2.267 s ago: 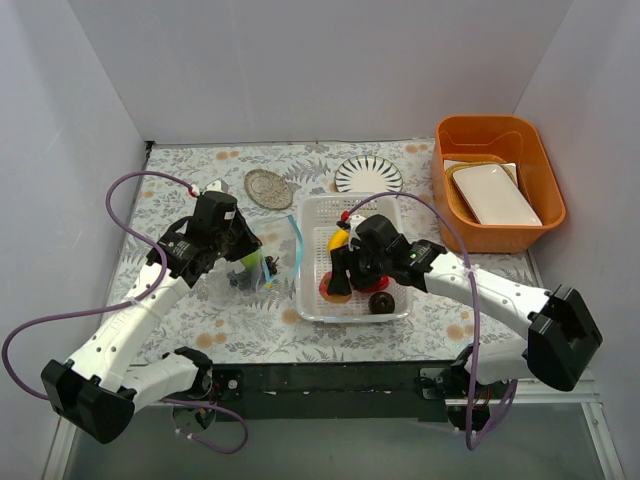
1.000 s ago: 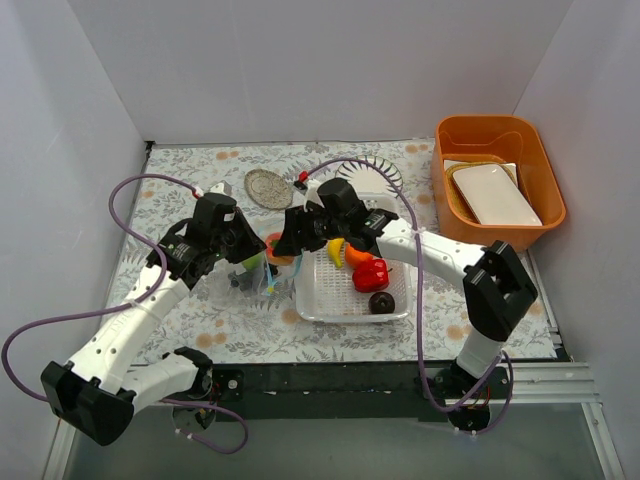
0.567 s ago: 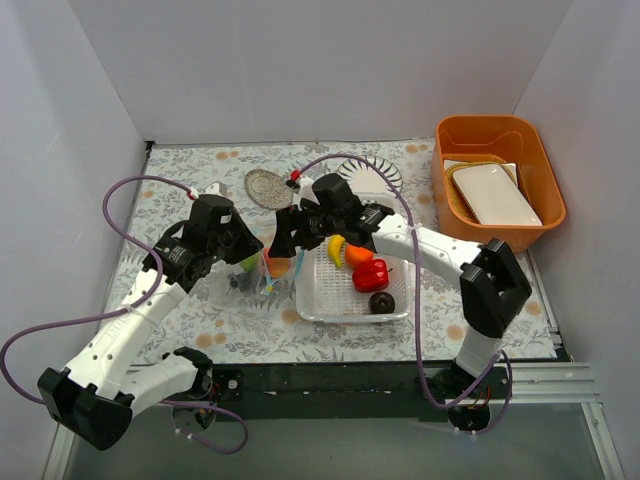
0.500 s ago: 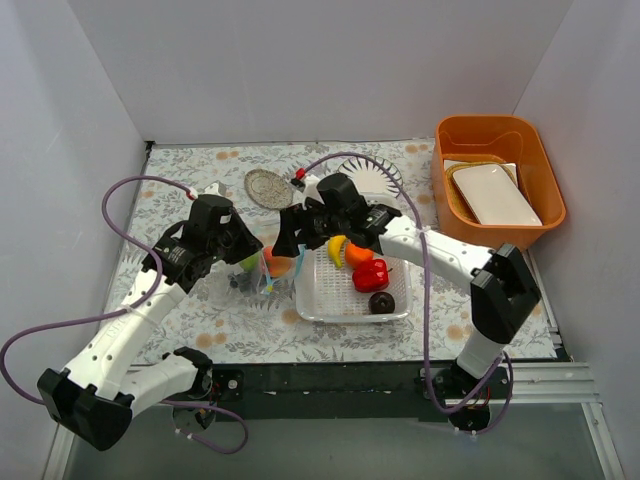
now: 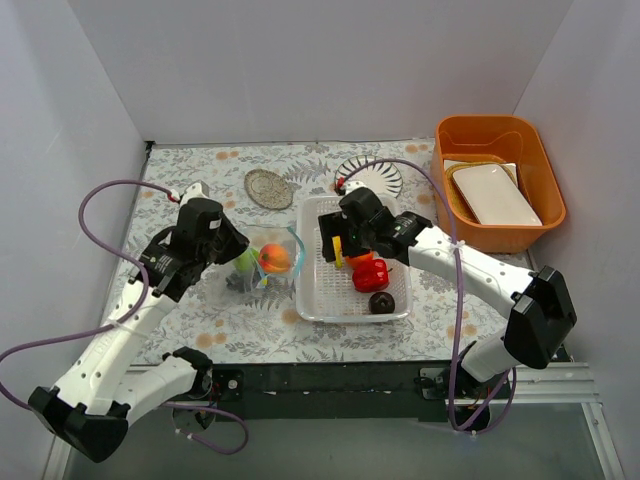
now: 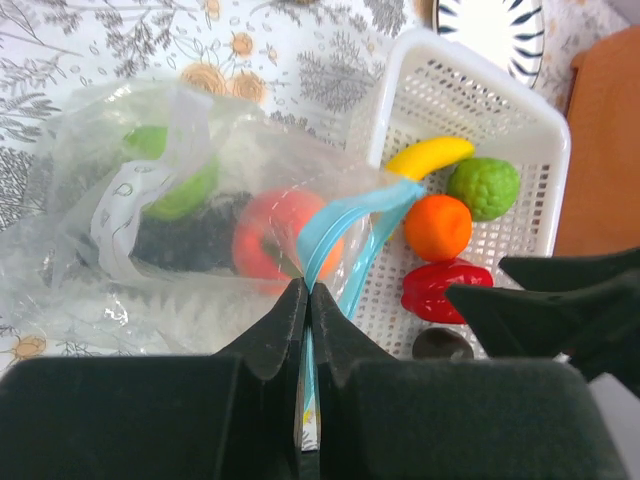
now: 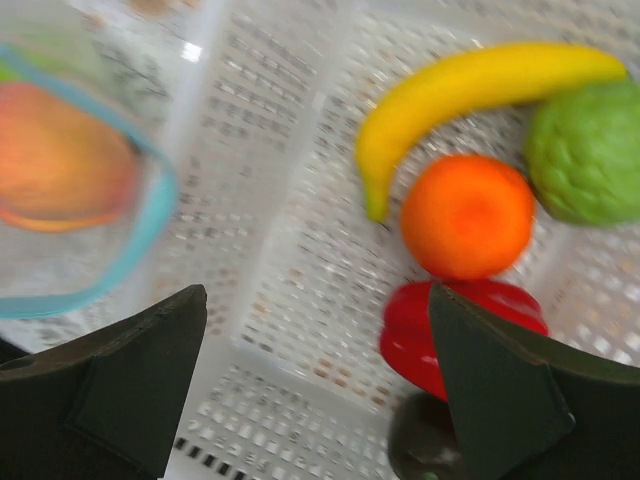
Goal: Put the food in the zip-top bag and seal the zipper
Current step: Place the fake fruit in the zipper food storage bag, then pick up the fake vegetable from the bin.
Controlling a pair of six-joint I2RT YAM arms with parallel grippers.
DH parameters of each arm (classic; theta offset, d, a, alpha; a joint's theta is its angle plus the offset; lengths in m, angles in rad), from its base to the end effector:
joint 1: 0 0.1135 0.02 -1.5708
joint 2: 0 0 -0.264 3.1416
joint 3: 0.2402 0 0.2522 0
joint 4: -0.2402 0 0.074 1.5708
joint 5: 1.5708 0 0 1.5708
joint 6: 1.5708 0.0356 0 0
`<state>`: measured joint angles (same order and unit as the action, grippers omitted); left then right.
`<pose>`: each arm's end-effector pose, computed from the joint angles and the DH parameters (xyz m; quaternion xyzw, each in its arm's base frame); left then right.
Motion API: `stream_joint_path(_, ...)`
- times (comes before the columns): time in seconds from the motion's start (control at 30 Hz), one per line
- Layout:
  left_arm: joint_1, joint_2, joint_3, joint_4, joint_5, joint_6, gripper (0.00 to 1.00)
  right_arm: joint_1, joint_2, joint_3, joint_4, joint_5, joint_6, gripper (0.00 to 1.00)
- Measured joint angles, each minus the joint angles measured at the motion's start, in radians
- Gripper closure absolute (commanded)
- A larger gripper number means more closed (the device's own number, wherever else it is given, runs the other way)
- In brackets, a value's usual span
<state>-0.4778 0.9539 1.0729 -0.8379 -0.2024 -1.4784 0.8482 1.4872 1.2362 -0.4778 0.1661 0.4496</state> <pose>0.1678 -0.0789 0.3458 -0.4712 0.7749 -0.2896 0.3059 0.2237 0.2448 0.3012 -0.1468 0.8982 0.1858 0.3702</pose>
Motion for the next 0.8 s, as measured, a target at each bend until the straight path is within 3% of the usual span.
stream_joint_path(0.37,0.001,0.035,0.001,0.020,0.032,-0.003,1.00,-0.010,-0.008,-0.135,-0.186,0.192,0.040,0.02)
stream_joint_path(0.8,0.001,0.051,-0.020,0.049,0.095,-0.001,1.00,-0.010,0.091,-0.139,-0.170,0.185,0.016,0.03)
